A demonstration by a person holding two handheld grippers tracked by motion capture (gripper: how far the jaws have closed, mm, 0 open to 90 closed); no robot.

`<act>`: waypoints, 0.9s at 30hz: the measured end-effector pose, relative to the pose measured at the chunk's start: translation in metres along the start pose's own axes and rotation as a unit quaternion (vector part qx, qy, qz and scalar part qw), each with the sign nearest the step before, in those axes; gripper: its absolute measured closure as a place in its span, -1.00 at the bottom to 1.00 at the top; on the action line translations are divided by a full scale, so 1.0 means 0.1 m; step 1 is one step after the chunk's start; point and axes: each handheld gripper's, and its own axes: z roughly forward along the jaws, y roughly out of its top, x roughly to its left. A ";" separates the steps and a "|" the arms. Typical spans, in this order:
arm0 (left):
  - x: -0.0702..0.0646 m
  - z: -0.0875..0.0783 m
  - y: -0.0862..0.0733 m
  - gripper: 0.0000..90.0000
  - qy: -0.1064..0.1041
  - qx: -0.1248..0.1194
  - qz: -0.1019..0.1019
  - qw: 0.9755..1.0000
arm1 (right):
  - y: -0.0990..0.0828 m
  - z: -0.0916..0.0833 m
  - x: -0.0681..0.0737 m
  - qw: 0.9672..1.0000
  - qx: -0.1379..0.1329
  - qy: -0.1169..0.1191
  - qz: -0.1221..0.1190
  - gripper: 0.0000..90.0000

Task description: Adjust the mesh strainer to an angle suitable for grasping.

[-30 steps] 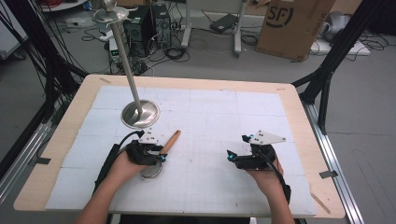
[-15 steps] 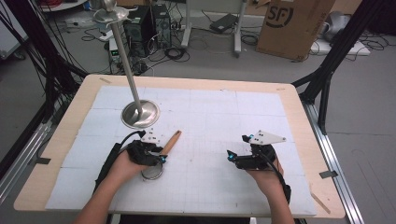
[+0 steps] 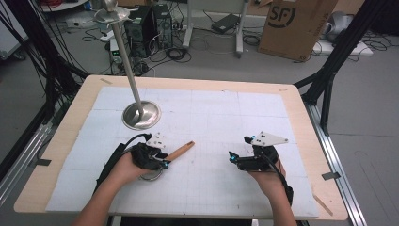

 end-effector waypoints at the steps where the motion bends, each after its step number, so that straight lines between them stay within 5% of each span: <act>1: -0.01 0.01 0.01 0.45 -0.002 -0.001 0.000 1.000 | 0.00 0.00 0.00 1.000 0.000 0.000 0.001 -0.65; 11: -0.05 0.07 0.07 0.41 -0.005 0.012 0.003 1.000 | 0.00 0.00 0.00 1.000 0.001 0.000 0.001 -0.65; 19: -0.08 0.07 0.10 0.47 -0.001 0.025 0.028 0.999 | 0.00 0.00 0.00 1.000 0.001 0.000 0.000 -0.65; 27: -0.14 0.08 0.12 0.49 -0.023 0.030 0.051 0.998 | 0.00 0.00 0.00 1.000 0.002 0.000 0.003 -0.65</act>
